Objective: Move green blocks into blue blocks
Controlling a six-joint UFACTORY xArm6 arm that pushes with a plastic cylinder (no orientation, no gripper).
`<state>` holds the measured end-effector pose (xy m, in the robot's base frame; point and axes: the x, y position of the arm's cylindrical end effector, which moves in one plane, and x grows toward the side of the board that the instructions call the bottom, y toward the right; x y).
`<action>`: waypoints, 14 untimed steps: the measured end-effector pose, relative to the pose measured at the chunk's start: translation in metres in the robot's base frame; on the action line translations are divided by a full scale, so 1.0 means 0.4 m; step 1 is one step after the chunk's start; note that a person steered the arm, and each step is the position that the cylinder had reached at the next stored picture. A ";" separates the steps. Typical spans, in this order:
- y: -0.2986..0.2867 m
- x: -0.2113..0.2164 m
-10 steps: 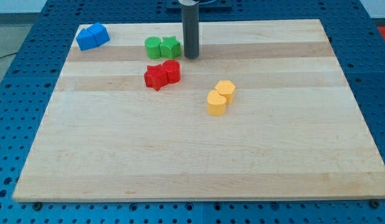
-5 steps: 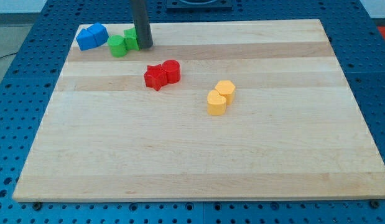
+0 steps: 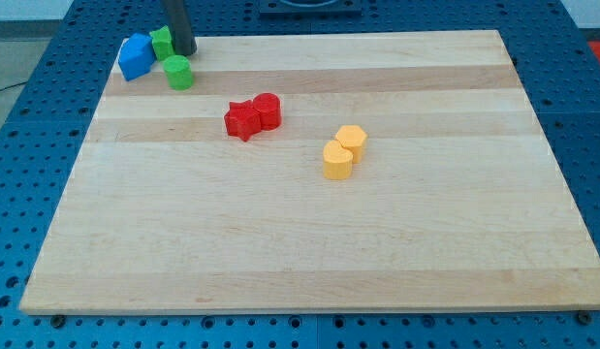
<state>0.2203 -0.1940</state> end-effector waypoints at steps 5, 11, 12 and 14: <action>0.032 0.026; 0.018 0.136; 0.003 0.125; -0.008 0.123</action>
